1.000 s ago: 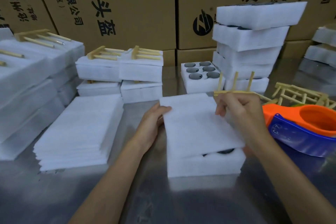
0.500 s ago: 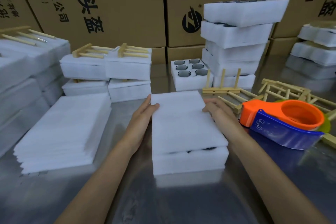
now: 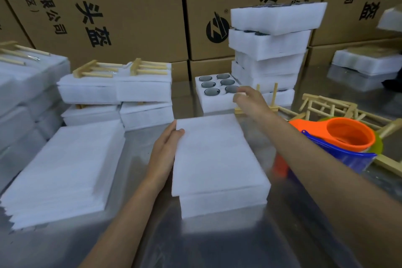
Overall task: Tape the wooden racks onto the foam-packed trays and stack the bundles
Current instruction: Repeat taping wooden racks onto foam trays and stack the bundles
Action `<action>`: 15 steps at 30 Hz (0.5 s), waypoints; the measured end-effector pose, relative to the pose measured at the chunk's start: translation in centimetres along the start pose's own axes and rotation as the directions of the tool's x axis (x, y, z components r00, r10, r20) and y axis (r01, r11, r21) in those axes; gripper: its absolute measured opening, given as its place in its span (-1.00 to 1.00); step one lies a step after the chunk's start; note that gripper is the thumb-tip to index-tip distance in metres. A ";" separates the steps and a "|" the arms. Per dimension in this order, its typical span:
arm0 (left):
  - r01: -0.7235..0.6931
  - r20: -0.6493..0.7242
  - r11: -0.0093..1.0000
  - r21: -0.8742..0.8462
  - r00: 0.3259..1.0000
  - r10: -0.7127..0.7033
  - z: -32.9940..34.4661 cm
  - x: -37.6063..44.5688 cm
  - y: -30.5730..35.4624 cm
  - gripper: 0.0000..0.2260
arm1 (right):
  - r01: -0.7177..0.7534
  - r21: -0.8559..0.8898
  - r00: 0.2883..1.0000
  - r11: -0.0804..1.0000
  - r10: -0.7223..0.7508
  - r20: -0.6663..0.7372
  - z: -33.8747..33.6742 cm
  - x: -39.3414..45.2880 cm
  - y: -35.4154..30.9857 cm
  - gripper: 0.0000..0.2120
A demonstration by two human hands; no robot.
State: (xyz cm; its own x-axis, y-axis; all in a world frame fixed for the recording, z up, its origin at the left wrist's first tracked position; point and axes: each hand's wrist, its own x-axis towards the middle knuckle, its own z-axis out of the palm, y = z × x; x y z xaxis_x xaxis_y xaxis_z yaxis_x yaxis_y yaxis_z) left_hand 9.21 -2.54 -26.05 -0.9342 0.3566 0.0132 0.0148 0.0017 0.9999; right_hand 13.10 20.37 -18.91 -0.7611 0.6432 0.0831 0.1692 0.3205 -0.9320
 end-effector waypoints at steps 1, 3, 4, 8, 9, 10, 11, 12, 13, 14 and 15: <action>0.001 -0.005 1.000 0.006 1.000 -0.001 -0.1 -0.1 0.0 -0.68 | -0.028 -0.076 0.999 0.997 0.031 0.036 0.2 1.3 -0.5 -0.78; 0.008 -0.003 1.000 0.006 1.000 -0.008 -0.1 -0.2 0.2 -0.52 | -0.113 -0.161 0.991 0.981 0.124 0.059 0.7 3.3 -0.4 -0.91; 0.010 -0.001 1.000 0.003 1.000 -0.010 -0.1 -0.2 0.3 -0.49 | -0.139 -0.177 0.986 0.974 0.153 0.069 0.9 3.8 0.0 -0.92; -0.004 -0.005 1.000 -0.001 1.000 0.004 -0.2 -0.2 0.4 -0.49 | -0.134 -0.172 0.990 0.976 0.138 0.010 1.4 4.4 1.6 -0.69; -0.008 -0.009 1.000 0.006 1.000 0.008 -0.2 -0.1 0.3 -0.50 | -0.079 -0.154 0.996 0.985 0.071 -0.057 1.4 4.2 1.7 -0.68; -0.011 -0.011 1.000 0.008 1.000 0.011 -0.3 -0.1 0.3 -0.51 | -0.003 -0.132 0.992 0.991 -0.014 -0.128 1.4 3.8 1.5 -0.71; -0.015 -0.011 1.000 0.010 1.000 0.015 -0.3 -0.1 0.2 -0.54 | 0.064 -0.074 0.981 0.995 -0.077 -0.177 1.3 3.2 1.1 -0.76; -0.022 -0.009 1.000 0.015 1.000 0.022 -0.3 -0.1 0.2 -0.58 | 0.130 0.005 0.968 0.991 -0.126 -0.215 1.1 2.4 0.5 -0.79; -0.027 -0.009 0.999 0.021 1.000 0.027 -0.3 -0.1 0.1 -0.61 | 0.202 0.061 0.951 0.978 -0.180 -0.250 0.7 1.4 -0.4 -0.79; -0.031 -0.009 0.999 0.024 0.999 0.031 -0.3 -0.1 0.0 -0.63 | 0.270 0.105 0.934 0.957 -0.233 -0.272 0.3 0.3 -1.4 -0.79; -0.031 -0.013 0.999 0.023 0.999 0.031 -0.3 -0.1 0.0 -0.64 | 0.325 0.153 0.920 0.933 -0.274 -0.282 -0.2 -0.9 -2.5 -0.80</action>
State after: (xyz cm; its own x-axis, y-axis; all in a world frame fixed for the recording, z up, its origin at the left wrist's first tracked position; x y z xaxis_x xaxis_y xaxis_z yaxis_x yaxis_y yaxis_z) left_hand 9.22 -2.89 -26.03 -0.9380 0.3439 0.0443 0.0516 0.0120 0.9986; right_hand 13.45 19.13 -16.59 -0.5697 0.6998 0.4309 -0.1849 0.4017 -0.8969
